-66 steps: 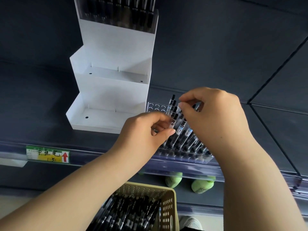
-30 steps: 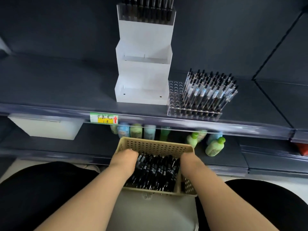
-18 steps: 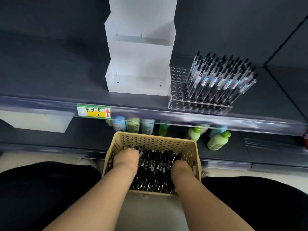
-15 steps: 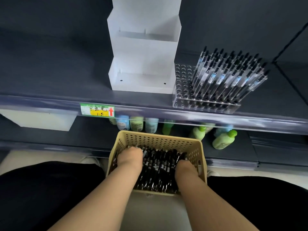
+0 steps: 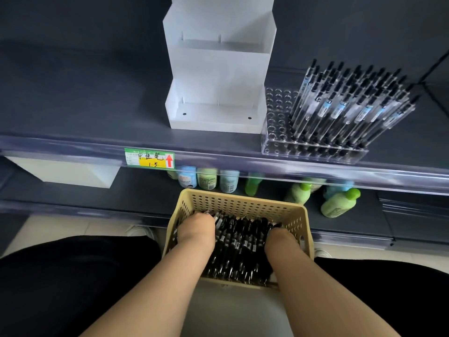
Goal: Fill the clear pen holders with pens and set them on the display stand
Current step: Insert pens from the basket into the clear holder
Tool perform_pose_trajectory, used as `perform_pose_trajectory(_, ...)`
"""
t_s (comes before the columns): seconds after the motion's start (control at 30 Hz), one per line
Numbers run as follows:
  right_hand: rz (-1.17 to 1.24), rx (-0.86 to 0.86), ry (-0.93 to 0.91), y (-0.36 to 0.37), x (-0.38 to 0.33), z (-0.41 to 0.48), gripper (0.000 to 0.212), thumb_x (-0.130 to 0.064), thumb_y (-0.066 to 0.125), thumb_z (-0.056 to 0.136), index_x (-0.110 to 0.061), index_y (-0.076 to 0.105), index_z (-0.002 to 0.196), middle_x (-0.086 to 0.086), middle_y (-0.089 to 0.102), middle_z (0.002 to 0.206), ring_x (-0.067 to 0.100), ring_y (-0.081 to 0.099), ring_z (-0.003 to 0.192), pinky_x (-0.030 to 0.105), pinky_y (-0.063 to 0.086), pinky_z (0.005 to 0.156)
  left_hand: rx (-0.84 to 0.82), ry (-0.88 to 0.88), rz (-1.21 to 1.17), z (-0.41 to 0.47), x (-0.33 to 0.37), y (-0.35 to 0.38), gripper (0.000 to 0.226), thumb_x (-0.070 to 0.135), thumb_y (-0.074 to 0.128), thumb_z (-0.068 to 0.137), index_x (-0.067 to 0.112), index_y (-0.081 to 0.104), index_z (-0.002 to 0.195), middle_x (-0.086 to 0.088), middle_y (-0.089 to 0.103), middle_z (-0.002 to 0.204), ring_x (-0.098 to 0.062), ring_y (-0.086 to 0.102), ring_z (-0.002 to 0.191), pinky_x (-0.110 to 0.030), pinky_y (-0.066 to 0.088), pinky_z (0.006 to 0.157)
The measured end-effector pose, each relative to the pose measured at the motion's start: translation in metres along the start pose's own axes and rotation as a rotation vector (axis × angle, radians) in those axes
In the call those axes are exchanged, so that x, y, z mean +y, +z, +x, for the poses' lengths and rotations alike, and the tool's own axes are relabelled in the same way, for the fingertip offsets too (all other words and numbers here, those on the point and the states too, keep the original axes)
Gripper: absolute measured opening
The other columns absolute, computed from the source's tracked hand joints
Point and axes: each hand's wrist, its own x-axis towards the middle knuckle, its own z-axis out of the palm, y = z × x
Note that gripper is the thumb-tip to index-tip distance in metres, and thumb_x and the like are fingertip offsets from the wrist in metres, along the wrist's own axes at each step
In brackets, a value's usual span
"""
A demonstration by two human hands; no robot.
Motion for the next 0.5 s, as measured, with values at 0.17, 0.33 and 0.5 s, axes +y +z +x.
perform_pose_trajectory(0.17, -0.008, -0.023, 0.002, -0.01, 0.002, -0.01, 0.03, -0.014, 0.05, 0.091, -0.006, 0.058, 0.12, 0.01, 0.056, 0.125, 0.028, 0.054, 0.115, 0.036, 0.048, 0.091, 0.013, -0.008, -0.036, -0.002, -0.003, -0.003, 0.018, 0.007, 0.054, 0.09, 0.012, 0.062, 0.105, -0.007, 0.064, 0.108, -0.026, 0.061, 0.098, -0.034, 0.05, 0.076)
perform_pose_trajectory(0.33, -0.029, 0.047, -0.044, -0.011, 0.009, -0.014, 0.03, -0.016, 0.047, 0.094, -0.007, 0.058, 0.12, 0.009, 0.057, 0.124, 0.025, 0.056, 0.112, 0.033, 0.047, 0.088, 0.06, 0.016, -0.051, -0.011, -0.008, -0.006, 0.016, 0.013, 0.054, 0.091, 0.013, 0.061, 0.106, -0.006, 0.064, 0.106, -0.025, 0.061, 0.098, -0.033, 0.049, 0.074)
perform_pose_trajectory(0.5, 0.121, 0.192, -0.026, -0.013, 0.012, -0.03, 0.034, -0.019, 0.047, 0.089, -0.006, 0.056, 0.119, 0.011, 0.059, 0.12, 0.026, 0.057, 0.11, 0.032, 0.048, 0.081, 0.144, 0.083, -0.172, -0.027, -0.013, -0.018, 0.018, 0.025, 0.055, 0.091, 0.017, 0.058, 0.107, -0.003, 0.063, 0.1, -0.023, 0.058, 0.089, -0.029, 0.047, 0.068)
